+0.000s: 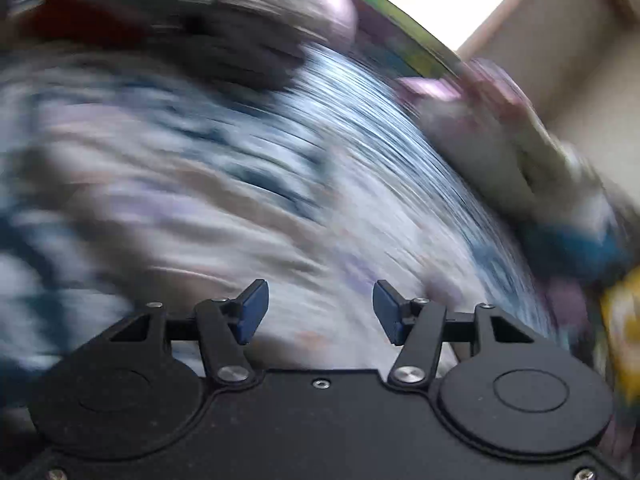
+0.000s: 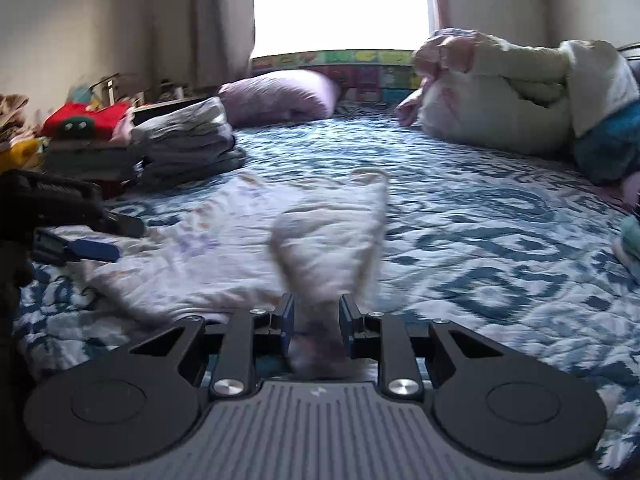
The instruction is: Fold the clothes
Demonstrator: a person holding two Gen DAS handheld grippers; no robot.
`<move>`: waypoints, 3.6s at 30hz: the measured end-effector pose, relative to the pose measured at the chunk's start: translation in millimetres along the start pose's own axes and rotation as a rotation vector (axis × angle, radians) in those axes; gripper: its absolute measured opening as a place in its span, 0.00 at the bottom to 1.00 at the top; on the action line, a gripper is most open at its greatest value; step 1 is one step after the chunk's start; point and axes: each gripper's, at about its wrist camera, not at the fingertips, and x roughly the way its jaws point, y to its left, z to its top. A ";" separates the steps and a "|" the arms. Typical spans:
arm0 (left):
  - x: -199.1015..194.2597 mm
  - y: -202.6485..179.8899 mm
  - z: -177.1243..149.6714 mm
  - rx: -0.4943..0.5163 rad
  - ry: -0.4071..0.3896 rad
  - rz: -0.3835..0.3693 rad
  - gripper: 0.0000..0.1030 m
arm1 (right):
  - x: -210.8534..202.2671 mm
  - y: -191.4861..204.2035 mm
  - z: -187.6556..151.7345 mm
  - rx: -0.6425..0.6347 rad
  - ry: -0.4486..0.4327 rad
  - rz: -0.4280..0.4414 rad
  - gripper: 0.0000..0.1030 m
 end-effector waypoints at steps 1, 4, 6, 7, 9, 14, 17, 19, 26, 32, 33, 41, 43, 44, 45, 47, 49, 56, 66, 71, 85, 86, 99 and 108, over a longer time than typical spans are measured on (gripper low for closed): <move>-6.3 13.8 5.7 -0.063 -0.028 0.035 0.55 | 0.6 4.9 1.5 -0.004 0.008 0.003 0.31; -14.4 49.3 14.8 -0.194 -0.074 0.089 0.55 | 5.3 20.9 7.3 -0.009 0.047 0.030 0.36; -13.0 70.1 15.5 -0.266 -0.074 0.084 0.56 | 8.8 33.6 12.9 -0.010 0.074 0.059 0.40; -12.1 78.1 15.2 -0.298 -0.073 0.069 0.55 | 10.3 38.6 16.2 -0.002 0.088 0.079 0.42; -10.8 88.7 15.5 -0.332 -0.086 0.021 0.55 | 13.3 48.4 22.8 0.016 0.116 0.120 0.47; -6.7 96.8 25.4 -0.333 -0.129 -0.019 0.55 | 18.9 66.0 38.0 0.069 0.172 0.182 0.53; 0.6 99.3 34.0 -0.348 -0.142 -0.017 0.55 | 22.2 71.7 46.0 0.098 0.192 0.196 0.54; 6.1 99.4 38.1 -0.349 -0.149 -0.013 0.54 | 25.3 74.3 51.7 0.118 0.200 0.201 0.55; 20.0 90.9 52.3 -0.317 -0.170 -0.113 0.07 | 29.1 94.5 66.8 0.059 0.186 0.205 0.55; 8.4 28.5 45.6 -0.028 -0.196 -0.218 0.07 | 18.6 85.2 86.4 0.161 0.108 0.242 0.56; 10.6 14.4 42.3 0.035 -0.192 -0.225 0.07 | 17.5 76.9 87.5 0.203 0.093 0.246 0.56; 40.2 -83.6 -17.4 0.532 -0.144 -0.192 0.07 | 12.3 13.3 89.7 0.505 0.002 0.263 0.65; 50.0 -94.9 -35.1 0.634 -0.131 -0.168 0.07 | 19.0 5.2 85.2 0.548 0.011 0.272 0.68; 55.1 -99.4 -44.1 0.683 -0.125 -0.156 0.07 | 23.3 2.5 83.2 0.564 0.015 0.277 0.70; 61.2 -103.6 -51.1 0.728 -0.109 -0.147 0.07 | 27.8 -0.1 81.3 0.579 0.019 0.283 0.71; 73.9 -105.0 -62.8 0.802 -0.048 -0.153 0.21 | 39.4 -6.4 76.3 0.618 0.033 0.272 0.72; 74.1 -101.9 -64.2 0.793 -0.006 -0.201 0.40 | 50.2 -14.9 68.9 0.673 0.047 0.257 0.72; 23.9 -58.7 -14.2 0.480 -0.092 -0.314 0.49 | 56.9 -16.7 38.6 0.726 0.106 0.204 0.72; 31.4 15.8 22.7 0.019 -0.087 -0.180 0.49 | 93.0 10.0 39.0 0.731 0.167 0.166 0.70; 38.2 16.7 20.8 0.021 -0.065 -0.177 0.49 | 105.3 14.8 29.6 0.820 0.181 0.133 0.57; 36.6 22.8 16.8 -0.003 -0.052 -0.229 0.48 | 91.6 27.8 73.6 0.693 0.020 0.153 0.07; 35.0 22.1 16.7 -0.005 -0.056 -0.242 0.47 | 88.0 29.9 82.5 0.652 0.001 0.161 0.07; 30.0 -24.8 -5.9 0.215 -0.037 -0.328 0.34 | 31.9 -41.8 138.9 0.448 -0.138 0.112 0.07; 41.5 -53.5 -31.5 0.422 0.010 -0.345 0.12 | 35.2 -83.7 71.1 0.521 -0.052 0.013 0.07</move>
